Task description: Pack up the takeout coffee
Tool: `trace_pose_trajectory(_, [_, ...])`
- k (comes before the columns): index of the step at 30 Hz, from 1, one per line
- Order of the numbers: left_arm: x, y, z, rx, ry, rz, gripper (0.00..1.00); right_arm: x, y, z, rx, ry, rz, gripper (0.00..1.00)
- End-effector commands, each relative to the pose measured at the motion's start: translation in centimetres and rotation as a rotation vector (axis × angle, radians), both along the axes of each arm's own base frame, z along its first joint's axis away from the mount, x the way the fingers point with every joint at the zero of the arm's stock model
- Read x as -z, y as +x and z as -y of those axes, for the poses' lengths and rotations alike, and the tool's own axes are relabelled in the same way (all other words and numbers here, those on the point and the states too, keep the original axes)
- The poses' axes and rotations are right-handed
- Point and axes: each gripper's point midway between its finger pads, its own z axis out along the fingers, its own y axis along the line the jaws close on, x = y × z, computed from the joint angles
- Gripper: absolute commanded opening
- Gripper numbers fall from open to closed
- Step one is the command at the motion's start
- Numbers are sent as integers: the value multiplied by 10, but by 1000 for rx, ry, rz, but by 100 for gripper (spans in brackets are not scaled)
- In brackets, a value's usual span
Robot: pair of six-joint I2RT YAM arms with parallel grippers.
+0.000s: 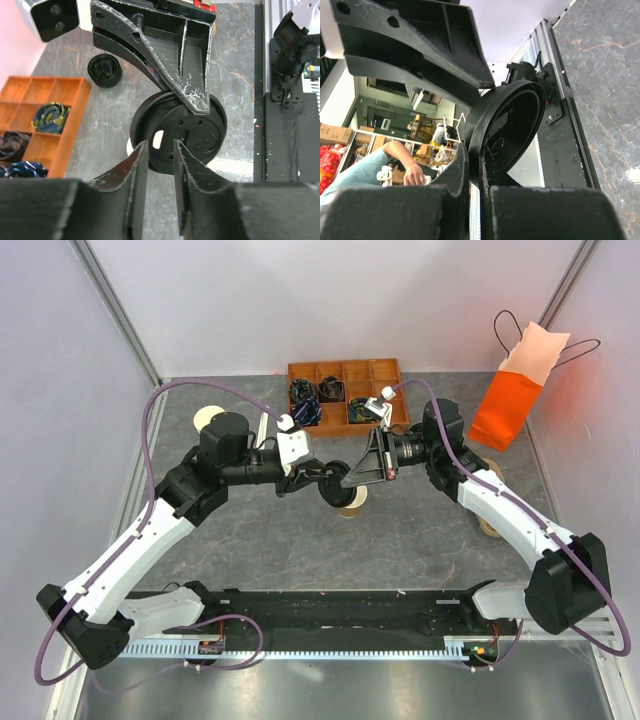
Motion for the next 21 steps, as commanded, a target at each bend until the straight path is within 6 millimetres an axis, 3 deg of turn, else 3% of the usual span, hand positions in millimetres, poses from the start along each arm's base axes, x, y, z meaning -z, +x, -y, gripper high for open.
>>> trace_pose_trajectory(1, [-11, 7, 7, 23, -18, 109, 31, -18, -14, 6, -51, 46, 57, 0])
trace_pose_trajectory(21, [-2, 6, 21, 61, 12, 101, 27, -14, -16, 6, -82, 38, 48, 0])
